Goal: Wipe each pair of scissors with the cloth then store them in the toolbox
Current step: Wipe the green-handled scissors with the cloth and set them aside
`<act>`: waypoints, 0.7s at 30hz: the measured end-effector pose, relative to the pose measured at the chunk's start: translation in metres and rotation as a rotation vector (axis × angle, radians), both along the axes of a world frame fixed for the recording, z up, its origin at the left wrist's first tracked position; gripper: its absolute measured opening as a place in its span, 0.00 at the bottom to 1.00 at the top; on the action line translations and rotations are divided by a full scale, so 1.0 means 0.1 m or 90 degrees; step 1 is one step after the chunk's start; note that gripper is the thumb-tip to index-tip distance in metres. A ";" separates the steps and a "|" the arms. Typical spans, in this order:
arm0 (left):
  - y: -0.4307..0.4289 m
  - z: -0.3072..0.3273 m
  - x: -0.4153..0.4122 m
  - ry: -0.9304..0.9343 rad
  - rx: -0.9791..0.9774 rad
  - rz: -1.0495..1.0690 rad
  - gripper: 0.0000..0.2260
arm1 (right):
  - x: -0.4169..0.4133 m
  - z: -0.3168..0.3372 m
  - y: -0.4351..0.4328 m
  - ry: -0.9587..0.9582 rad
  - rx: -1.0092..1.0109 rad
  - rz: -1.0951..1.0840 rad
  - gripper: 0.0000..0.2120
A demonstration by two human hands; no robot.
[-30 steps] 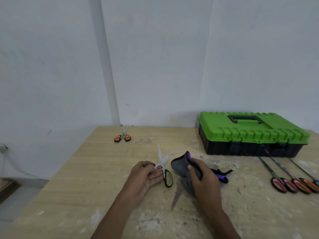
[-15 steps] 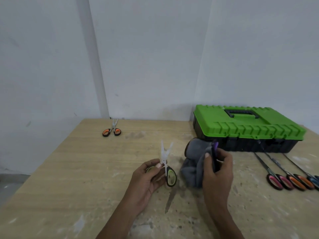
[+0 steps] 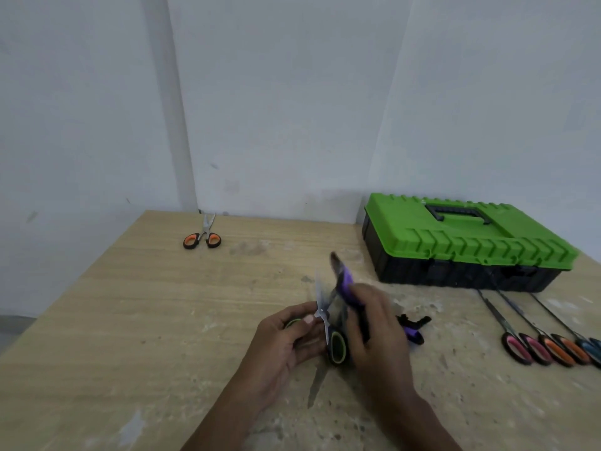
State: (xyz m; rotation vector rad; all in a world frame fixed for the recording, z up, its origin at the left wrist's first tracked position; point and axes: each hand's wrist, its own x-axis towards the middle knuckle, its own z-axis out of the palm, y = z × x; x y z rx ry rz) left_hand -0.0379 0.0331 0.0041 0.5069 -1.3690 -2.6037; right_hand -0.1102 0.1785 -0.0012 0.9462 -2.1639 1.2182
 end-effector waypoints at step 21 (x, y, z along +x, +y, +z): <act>-0.01 0.01 0.04 0.006 -0.033 -0.020 0.11 | -0.25 -0.10 0.04 -0.046 0.136 -0.064 0.18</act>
